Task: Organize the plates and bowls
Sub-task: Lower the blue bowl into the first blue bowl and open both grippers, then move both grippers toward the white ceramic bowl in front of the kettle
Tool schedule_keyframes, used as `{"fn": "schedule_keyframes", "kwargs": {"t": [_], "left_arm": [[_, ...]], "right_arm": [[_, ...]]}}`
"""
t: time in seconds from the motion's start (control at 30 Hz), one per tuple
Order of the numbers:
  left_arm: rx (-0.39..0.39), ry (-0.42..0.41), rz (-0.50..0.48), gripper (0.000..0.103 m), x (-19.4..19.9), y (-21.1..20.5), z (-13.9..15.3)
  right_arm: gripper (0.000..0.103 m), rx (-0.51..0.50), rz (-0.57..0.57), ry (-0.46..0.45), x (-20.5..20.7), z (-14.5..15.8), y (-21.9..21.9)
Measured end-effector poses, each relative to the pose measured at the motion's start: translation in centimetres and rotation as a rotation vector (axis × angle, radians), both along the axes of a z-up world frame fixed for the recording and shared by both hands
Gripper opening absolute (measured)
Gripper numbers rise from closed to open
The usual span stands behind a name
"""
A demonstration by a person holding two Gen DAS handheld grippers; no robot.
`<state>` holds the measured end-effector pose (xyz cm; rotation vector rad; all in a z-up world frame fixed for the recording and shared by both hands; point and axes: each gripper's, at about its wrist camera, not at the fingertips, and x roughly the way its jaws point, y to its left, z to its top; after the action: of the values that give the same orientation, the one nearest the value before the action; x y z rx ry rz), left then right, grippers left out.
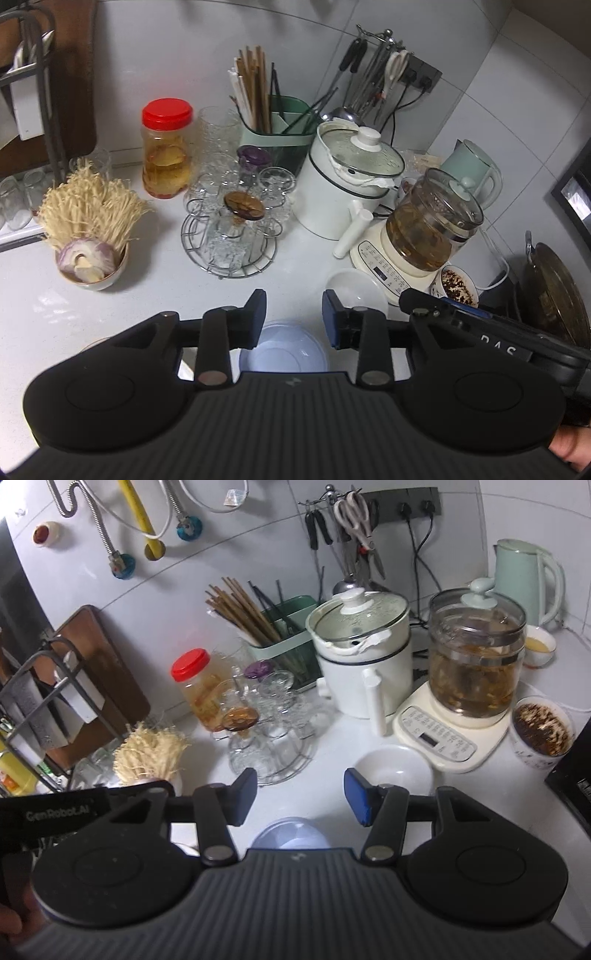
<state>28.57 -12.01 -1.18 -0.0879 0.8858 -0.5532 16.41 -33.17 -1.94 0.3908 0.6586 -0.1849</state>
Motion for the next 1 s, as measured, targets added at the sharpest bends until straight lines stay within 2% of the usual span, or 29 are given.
{"fn": "schedule_keyframes", "kwargs": {"t": [0.13, 0.5, 0.9, 1.0], "left_arm": [[0.001, 0.002, -0.01, 0.042, -0.1, -1.5, -0.3], [0.007, 0.031, -0.063, 0.042, -0.7, -6.7, -1.6], [0.039, 0.085, -0.057, 0.042, -0.2, -9.4, -3.5], [0.063, 0.082, -0.025, 0.042, 0.5, -9.8, -4.3]], "right_arm": [[0.055, 0.004, -0.025, -0.01, -0.6, 0.0, -1.4], [0.055, 0.047, -0.074, -0.01, -2.6, -1.3, -5.6], [0.055, 0.085, -0.097, 0.048, -3.0, -3.6, -8.8], [0.055, 0.094, -0.115, 0.056, -3.0, -4.0, -9.4]]}}
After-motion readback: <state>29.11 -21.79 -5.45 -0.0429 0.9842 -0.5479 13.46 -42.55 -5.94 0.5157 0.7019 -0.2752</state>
